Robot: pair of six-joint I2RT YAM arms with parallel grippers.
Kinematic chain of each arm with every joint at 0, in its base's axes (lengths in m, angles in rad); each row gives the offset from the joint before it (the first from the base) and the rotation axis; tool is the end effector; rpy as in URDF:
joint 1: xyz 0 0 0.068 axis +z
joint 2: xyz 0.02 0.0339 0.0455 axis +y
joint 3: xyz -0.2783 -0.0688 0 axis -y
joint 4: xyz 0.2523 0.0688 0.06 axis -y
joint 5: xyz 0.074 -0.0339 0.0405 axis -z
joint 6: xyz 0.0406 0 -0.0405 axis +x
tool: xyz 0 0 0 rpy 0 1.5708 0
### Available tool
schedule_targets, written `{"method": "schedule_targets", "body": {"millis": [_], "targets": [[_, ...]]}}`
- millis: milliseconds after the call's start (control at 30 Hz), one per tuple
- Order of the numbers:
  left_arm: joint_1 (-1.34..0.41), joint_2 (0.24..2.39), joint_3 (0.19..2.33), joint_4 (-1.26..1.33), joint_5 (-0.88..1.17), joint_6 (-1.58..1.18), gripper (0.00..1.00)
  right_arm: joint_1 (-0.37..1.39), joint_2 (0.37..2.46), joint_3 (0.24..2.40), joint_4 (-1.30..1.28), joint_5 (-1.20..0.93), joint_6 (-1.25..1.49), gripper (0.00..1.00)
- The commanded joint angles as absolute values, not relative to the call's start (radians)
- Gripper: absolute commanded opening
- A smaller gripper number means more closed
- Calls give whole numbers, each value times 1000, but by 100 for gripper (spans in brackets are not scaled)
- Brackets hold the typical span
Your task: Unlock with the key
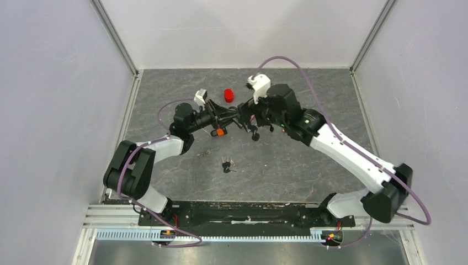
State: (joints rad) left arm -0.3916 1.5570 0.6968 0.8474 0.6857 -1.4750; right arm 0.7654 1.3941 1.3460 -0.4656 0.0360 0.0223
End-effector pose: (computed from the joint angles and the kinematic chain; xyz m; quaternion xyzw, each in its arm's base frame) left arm 0.2967 -0.1503 0.2383 -0.1432 0.6960 -0.6741 0.2016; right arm 0.2359 0.2246 0.3790 -0.3050 0.8078 0.1791 0.4716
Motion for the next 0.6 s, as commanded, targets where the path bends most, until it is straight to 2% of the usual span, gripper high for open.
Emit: {"method": "schedule_targets", "body": {"millis": [0,100,200,400,567], "targets": [[-293,1517,722,983,792,-1591,2,705,1259,1249,-279,45,147,98],[-227,1513,747,985,879,-1606,2,583,1159,1087,-126,-115,277,96],[-187,1515,777,983,962,-1609,2,488,1060,903,89,-258,419,88],[-167,1538,785,1117,1007,-1706,2,483,1043,675,493,-370,675,77],[-170,1566,760,1297,980,-1836,2,519,1116,631,713,-419,821,70]]}}
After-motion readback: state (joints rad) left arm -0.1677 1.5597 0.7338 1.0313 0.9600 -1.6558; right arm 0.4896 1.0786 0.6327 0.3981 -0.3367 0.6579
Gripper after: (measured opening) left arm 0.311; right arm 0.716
